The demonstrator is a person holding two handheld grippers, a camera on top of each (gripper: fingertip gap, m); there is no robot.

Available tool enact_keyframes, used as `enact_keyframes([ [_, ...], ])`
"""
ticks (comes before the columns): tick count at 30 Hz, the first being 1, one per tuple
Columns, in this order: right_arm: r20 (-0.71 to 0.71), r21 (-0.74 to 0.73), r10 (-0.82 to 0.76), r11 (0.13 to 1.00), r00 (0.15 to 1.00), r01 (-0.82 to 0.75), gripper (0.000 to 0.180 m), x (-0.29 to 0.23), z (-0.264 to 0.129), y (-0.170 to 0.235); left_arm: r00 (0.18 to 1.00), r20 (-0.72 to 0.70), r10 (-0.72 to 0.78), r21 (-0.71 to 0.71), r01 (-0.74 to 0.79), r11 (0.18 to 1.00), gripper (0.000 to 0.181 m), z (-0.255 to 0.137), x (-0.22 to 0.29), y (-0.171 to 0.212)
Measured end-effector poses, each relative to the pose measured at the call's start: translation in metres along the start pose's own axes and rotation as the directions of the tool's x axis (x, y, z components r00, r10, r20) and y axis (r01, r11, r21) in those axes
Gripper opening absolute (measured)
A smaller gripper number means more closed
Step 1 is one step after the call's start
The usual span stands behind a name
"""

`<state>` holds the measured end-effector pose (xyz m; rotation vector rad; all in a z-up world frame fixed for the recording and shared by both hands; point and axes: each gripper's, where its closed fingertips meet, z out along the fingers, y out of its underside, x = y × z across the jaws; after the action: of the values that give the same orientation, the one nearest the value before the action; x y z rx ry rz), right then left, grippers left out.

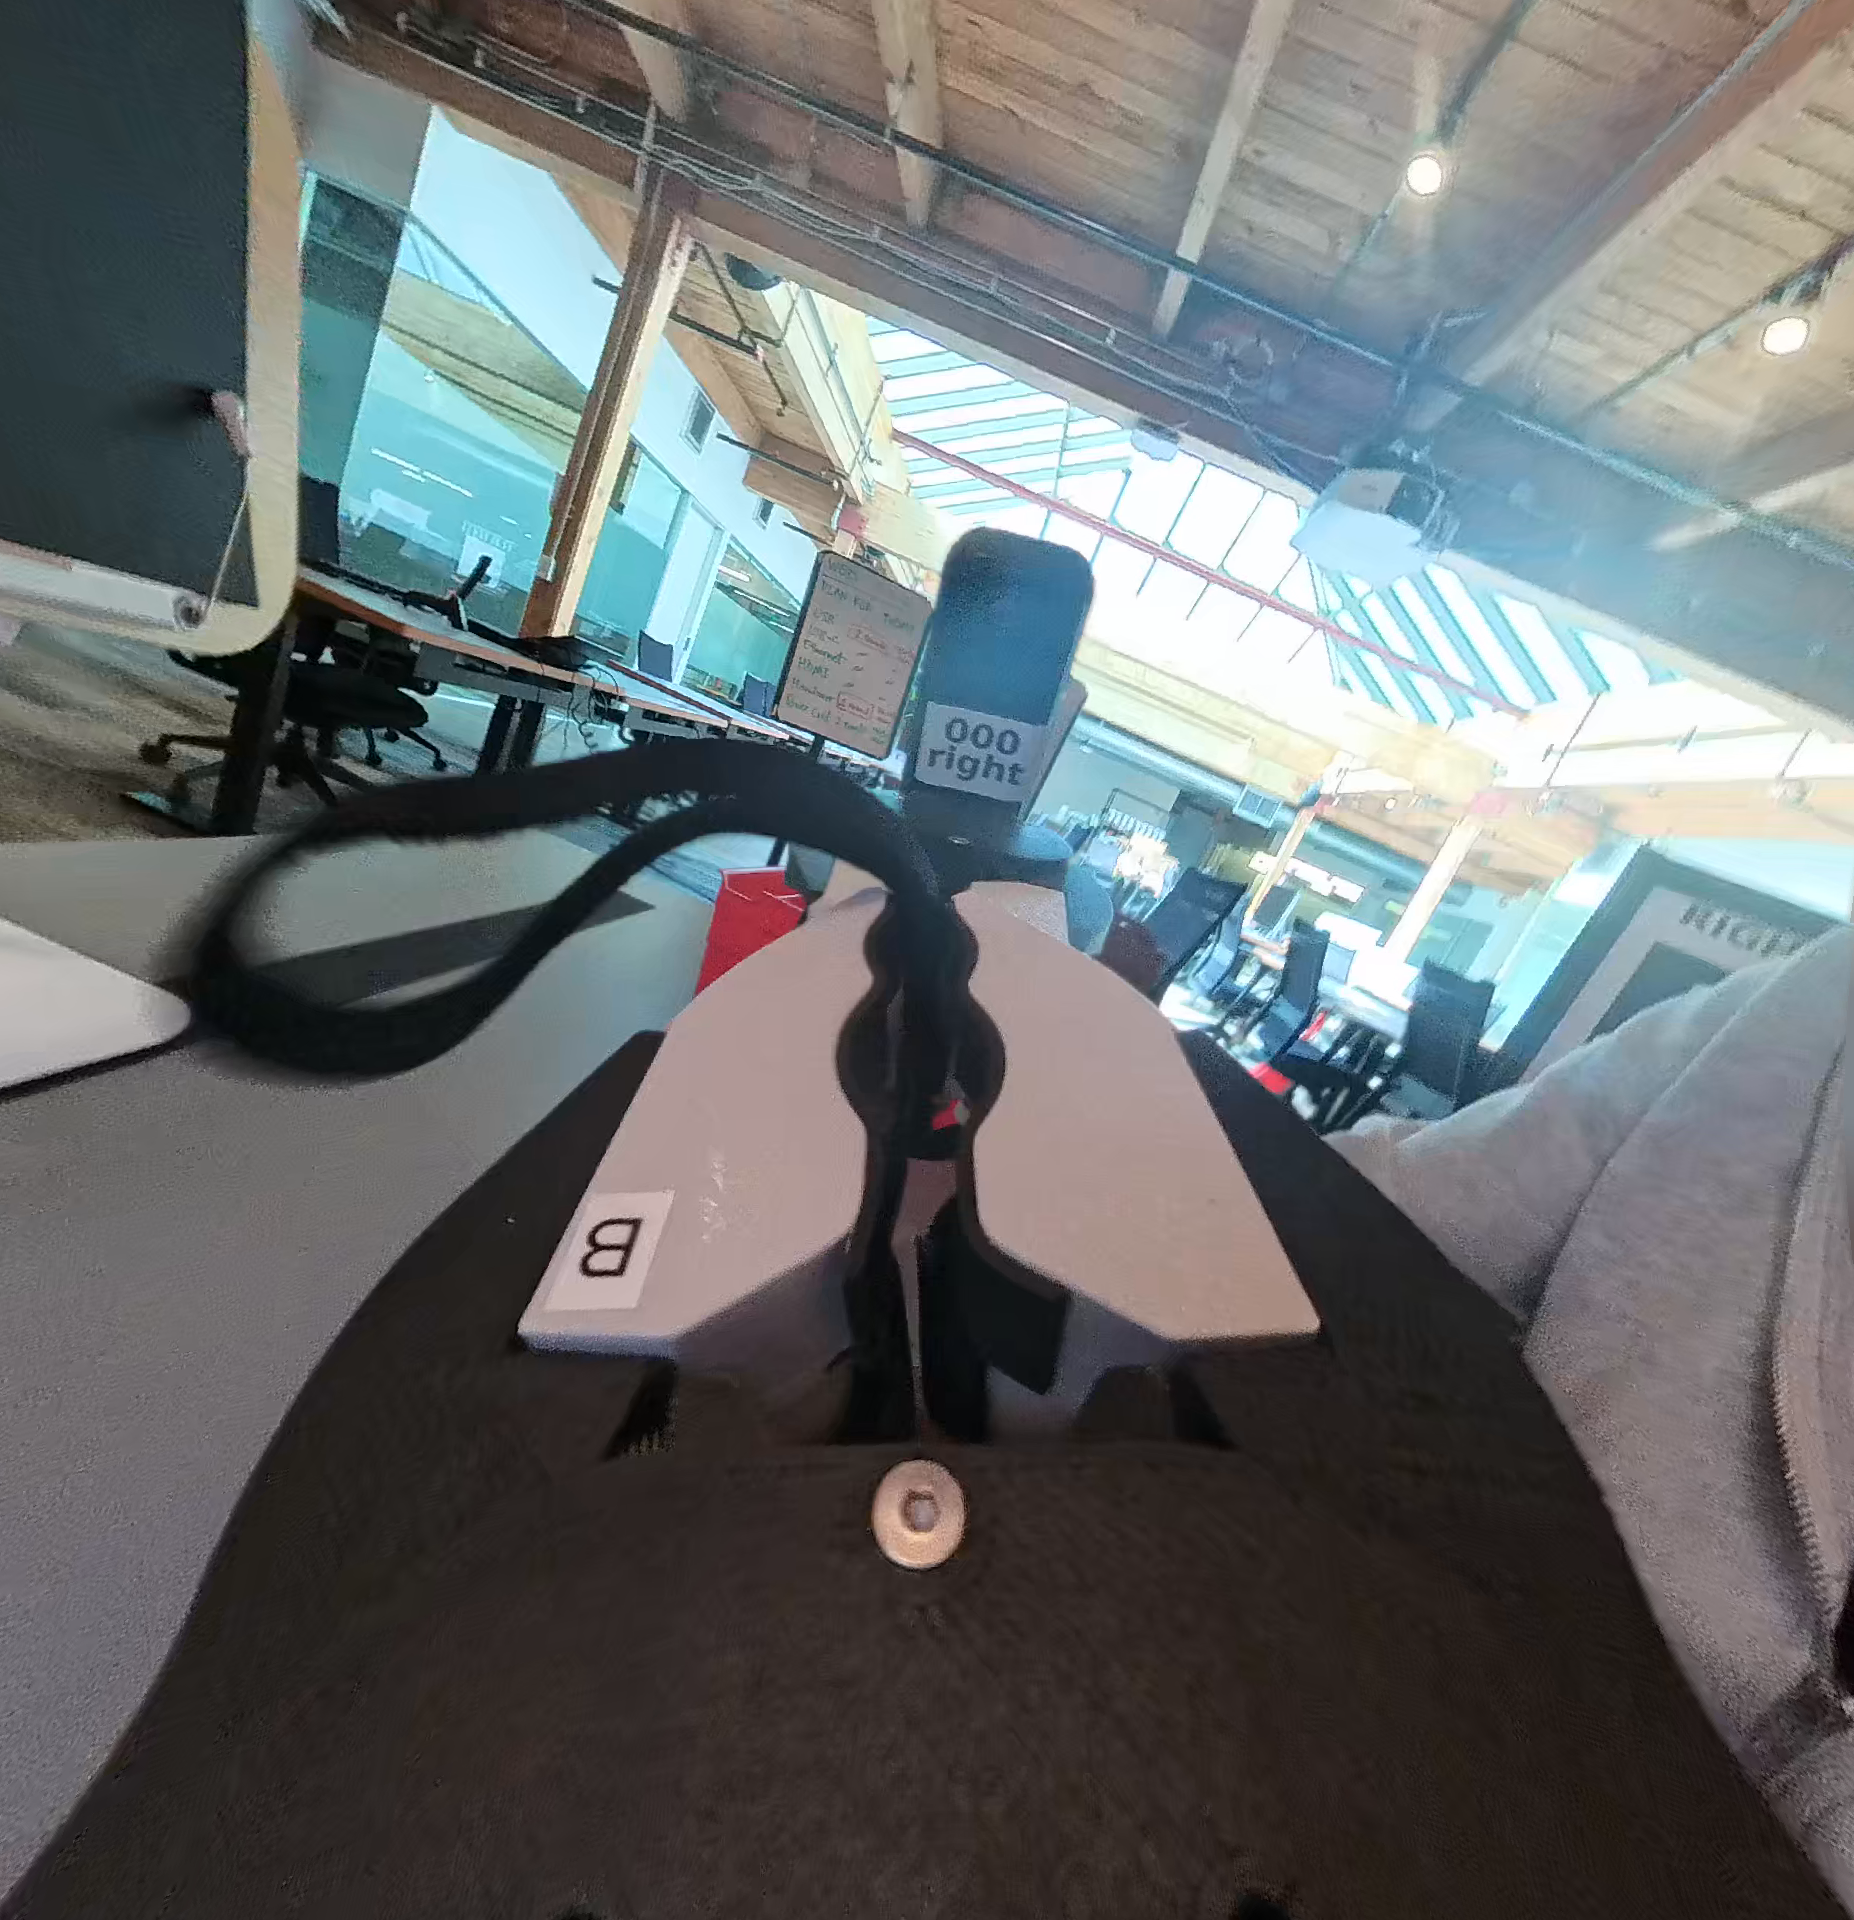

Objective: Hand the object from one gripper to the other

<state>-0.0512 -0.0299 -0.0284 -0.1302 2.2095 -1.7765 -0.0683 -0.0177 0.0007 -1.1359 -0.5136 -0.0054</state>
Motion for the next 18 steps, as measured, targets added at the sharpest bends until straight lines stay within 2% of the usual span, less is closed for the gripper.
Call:
enact_keyframes([
  [1, -0.004, -0.007, 0.015, 1.0, 1.0, -0.015, 0.006, 0.001, 0.0, 0.002, 0.998, 0.006, 0.055, -0.005, -0.055, 0.998, 0.006, 0.0, 0.001, 0.001],
  [3, 0.027, -0.013, 0.099, 0.995, 0.995, -0.099, 0.035, 0.001, -0.002, 0.003, 0.982, 0.002, 0.191, -0.008, -0.19, 0.982, 0.006, -0.001, 0.007, 0.002],
  [4, 0.049, -0.004, 0.157, 0.988, 0.986, -0.157, 0.04, 0.002, -0.004, 0.001, 0.971, -0.013, 0.238, -0.027, -0.239, 0.971, 0.005, -0.001, 0.01, 0.005],
  [7, 0.165, 0.137, 0.256, 0.95, 0.953, -0.279, 0.041, -0.002, -0.013, -0.019, 0.962, -0.026, 0.27, -0.117, -0.272, 0.955, 0.006, 0.002, 0.011, 0.017],
  [10, 0.228, 0.179, 0.281, 0.929, 0.932, -0.324, 0.038, -0.007, -0.013, -0.027, 0.956, -0.018, 0.293, -0.217, -0.289, 0.932, 0.006, 0.005, 0.005, 0.034],
  [11, 0.212, 0.153, 0.274, 0.939, 0.938, -0.308, 0.03, -0.008, -0.01, -0.023, 0.953, -0.007, 0.301, -0.249, -0.294, 0.923, 0.006, 0.006, 0.002, 0.039],
  [12, 0.185, 0.126, 0.255, 0.952, 0.949, -0.28, 0.013, -0.007, -0.008, -0.019, 0.951, -0.01, 0.308, -0.273, -0.298, 0.915, 0.006, 0.006, 0.001, 0.043],
  [13, 0.149, 0.113, 0.23, 0.962, 0.962, -0.247, 0.007, -0.005, -0.007, -0.015, 0.952, -0.016, 0.307, -0.278, -0.299, 0.913, 0.007, 0.007, 0.002, 0.045],
  [14, 0.122, 0.113, 0.207, 0.969, 0.971, -0.221, 0.006, -0.003, -0.007, -0.015, 0.953, 0.002, 0.303, -0.273, -0.291, 0.917, 0.01, 0.007, 0.0, 0.044],
  [16, 0.126, 0.126, 0.189, 0.971, 0.974, -0.205, 0.006, -0.004, -0.009, -0.018, 0.964, 0.021, 0.266, -0.238, -0.254, 0.938, 0.028, 0.005, -0.003, 0.037],
  [18, 0.141, 0.12, 0.18, 0.973, 0.974, -0.197, 0.006, -0.007, -0.011, -0.018, 0.981, 0.02, 0.192, -0.159, -0.186, 0.97, 0.038, 0.003, -0.001, 0.025],
])
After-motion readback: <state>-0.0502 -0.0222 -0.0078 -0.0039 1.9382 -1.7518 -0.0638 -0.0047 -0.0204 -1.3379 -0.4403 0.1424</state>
